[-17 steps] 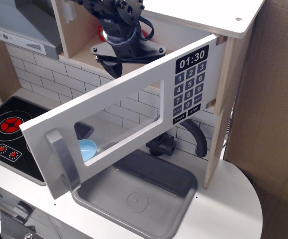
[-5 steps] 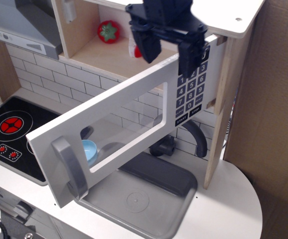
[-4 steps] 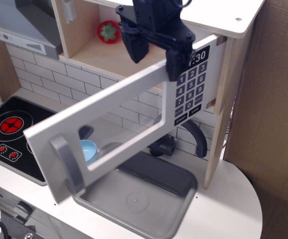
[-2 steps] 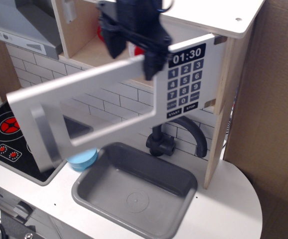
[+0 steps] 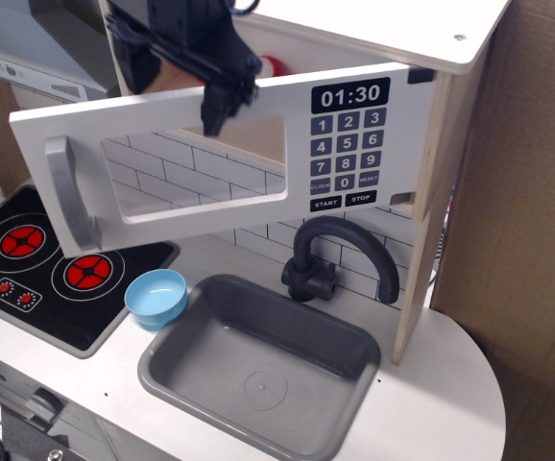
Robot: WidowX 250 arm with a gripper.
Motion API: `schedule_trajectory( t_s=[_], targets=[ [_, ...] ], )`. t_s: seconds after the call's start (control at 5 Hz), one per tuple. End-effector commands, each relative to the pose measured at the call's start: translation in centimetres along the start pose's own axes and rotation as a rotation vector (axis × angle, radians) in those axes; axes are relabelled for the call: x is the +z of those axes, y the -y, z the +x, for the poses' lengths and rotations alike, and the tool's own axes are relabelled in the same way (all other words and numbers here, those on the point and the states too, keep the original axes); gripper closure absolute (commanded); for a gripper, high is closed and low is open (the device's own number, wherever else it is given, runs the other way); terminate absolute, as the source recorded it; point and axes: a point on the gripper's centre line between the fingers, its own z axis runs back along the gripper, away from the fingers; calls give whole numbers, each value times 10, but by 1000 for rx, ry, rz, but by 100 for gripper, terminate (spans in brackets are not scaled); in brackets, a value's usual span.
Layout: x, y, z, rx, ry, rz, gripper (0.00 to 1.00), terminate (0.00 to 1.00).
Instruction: Close microwave
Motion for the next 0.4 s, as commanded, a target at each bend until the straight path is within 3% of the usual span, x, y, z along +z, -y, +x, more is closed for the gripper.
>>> schedule_trajectory(
  t_s=[0.0,0.2],
  targets=[
    [35,32,-9,290,-52,51,0,0],
    [12,56,-20,343,-46,-36,0,0]
  ],
)
